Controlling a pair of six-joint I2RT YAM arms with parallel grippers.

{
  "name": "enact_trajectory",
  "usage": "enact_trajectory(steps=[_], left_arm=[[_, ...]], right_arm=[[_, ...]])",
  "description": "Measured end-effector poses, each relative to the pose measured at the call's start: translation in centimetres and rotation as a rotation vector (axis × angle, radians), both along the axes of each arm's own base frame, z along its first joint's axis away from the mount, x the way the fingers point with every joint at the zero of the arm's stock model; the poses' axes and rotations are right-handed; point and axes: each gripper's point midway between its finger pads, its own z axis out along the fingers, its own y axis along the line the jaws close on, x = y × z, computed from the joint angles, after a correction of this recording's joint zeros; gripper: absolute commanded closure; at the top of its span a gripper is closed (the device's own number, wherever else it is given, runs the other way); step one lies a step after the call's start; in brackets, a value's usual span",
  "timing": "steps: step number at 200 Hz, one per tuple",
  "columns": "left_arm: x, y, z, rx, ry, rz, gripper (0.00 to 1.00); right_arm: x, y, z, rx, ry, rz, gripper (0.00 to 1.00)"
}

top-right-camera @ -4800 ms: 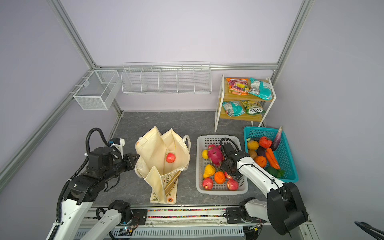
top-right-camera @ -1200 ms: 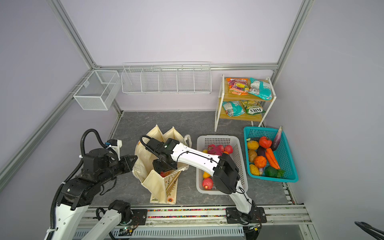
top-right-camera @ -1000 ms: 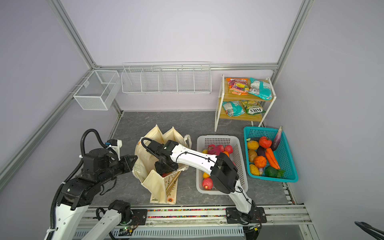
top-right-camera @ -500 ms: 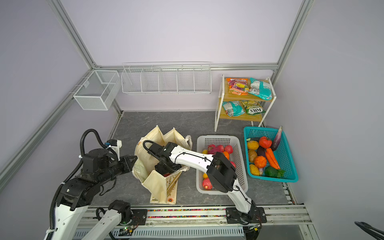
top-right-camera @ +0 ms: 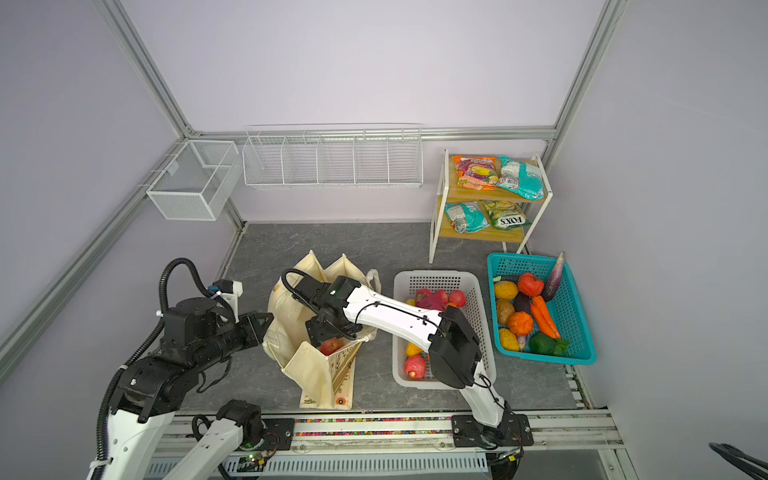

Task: Place the food into the grocery bag and tie it
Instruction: 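Withdraw the right gripper from the bag toward the white basket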

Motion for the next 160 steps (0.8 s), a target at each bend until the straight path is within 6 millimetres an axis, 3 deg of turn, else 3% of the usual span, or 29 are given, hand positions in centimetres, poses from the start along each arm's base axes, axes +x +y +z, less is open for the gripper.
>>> enact_trajectory(steps=[28,48,69,90,106,124,143,160], left_arm=[[0.0,0.1,-0.1,0.003,0.003,0.002,1.00],[0.0,0.1,-0.1,0.004,0.004,0.004,1.00],[-0.1,0.1,-0.2,0.005,0.006,0.004,1.00],[-0.1,0.2,-0.2,0.008,0.009,0.007,1.00],[-0.1,0.3,-0.2,0.010,0.007,0.009,1.00],[-0.3,0.3,-0.1,0.009,0.003,0.010,1.00],[-0.6,0.4,0.0,0.006,-0.004,0.010,1.00],[-0.7,0.4,0.0,0.006,-0.003,0.010,1.00]], right_arm=[[0.2,0.0,8.4,0.145,-0.121,0.001,0.12],[0.0,-1.0,14.9,0.259,-0.219,-0.004,0.12],[-0.3,-3.4,20.7,0.356,-0.319,-0.029,0.12],[-0.4,-6.7,24.2,0.401,-0.402,-0.074,0.12],[-0.5,-9.5,25.3,0.397,-0.455,-0.113,0.12],[-0.6,-12.9,24.9,0.359,-0.494,-0.159,0.12],[-0.1,-16.4,23.0,0.304,-0.501,-0.222,0.12],[0.7,-19.8,19.9,0.229,-0.480,-0.300,0.12]])
